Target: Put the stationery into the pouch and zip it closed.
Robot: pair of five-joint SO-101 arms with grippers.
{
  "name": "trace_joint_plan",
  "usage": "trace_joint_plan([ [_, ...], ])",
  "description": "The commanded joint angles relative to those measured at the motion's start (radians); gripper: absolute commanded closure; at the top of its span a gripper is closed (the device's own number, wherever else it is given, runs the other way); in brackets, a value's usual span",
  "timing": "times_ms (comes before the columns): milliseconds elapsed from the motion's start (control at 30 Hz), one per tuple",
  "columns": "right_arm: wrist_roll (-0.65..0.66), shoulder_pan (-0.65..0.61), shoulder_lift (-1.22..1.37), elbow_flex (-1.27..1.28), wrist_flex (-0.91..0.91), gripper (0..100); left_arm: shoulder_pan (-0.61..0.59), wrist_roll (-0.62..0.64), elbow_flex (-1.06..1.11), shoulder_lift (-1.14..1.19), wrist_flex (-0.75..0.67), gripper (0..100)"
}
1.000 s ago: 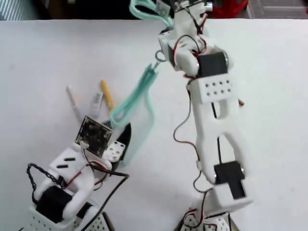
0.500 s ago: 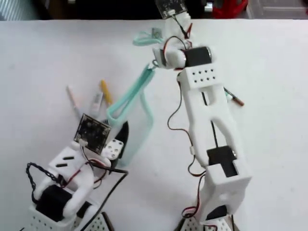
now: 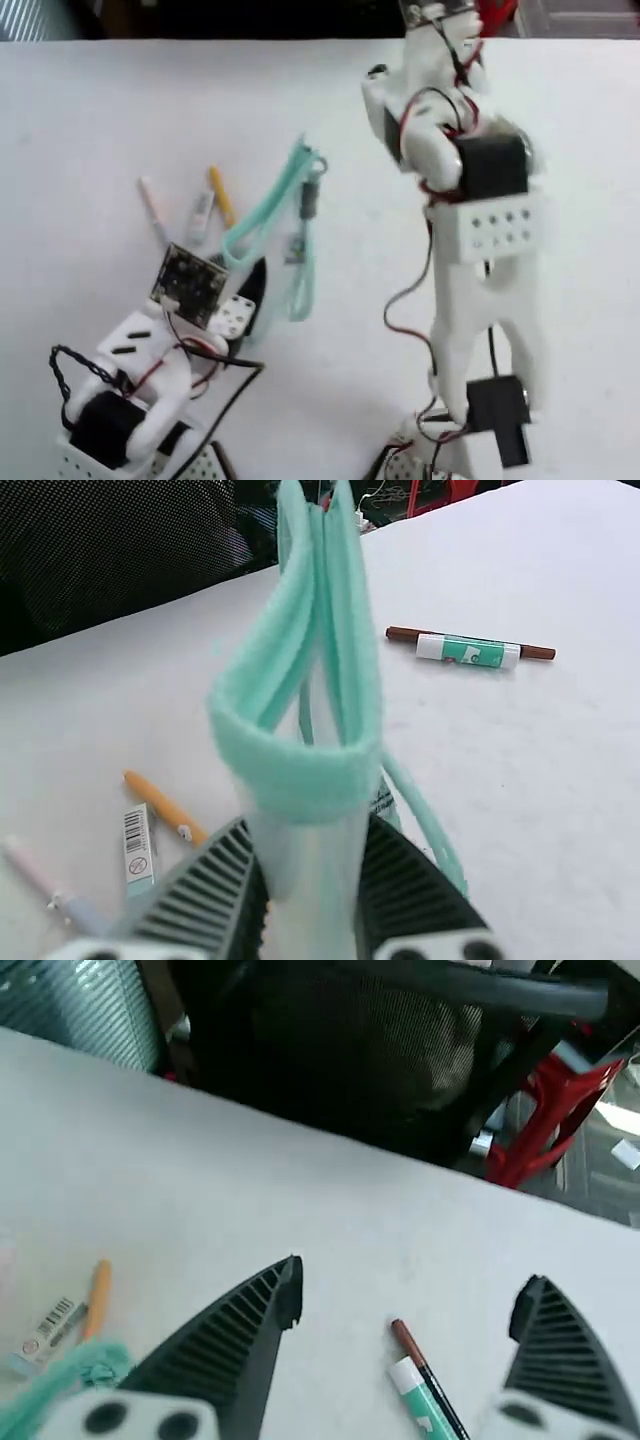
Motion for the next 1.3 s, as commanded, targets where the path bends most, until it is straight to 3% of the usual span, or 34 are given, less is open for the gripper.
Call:
trace_joint_plan([
  [0,0.009,0.074,-0.053,-0.032,0.044,68.0,-0.015,-0.014,-0.003,0.013,0.003,97],
  [233,0.054,0.357,0.17,0.141,-0.047,68.0,-0.015,-0.014,-0.003,0.013,0.005,97],
  [400,0.586,0.363,0.406,0.152,-0.018,68.0,-0.015,-0.014,0.02,0.012,-0.006,97],
  [467,0.695,0.363,0.476,0.147,-0.021,69.4,-0.015,-0.014,0.043,0.012,-0.032,97],
  [667,0.701,0.348,0.661,0.008,-0.05,81.2,-0.015,-0.011,0.066,0.012,-0.061,97],
  [800,0.703,0.323,0.805,-0.098,-0.05,81.4,-0.015,-0.008,0.066,0.012,-0.057,93],
  [1000,0.703,0.298,0.964,-0.265,0.01,81.4,-0.013,0.058,0.068,0.012,-0.04,75],
  [1267,0.703,0.294,1.121,-0.42,0.03,81.6,-0.013,0.057,0.077,0.012,-0.046,75],
])
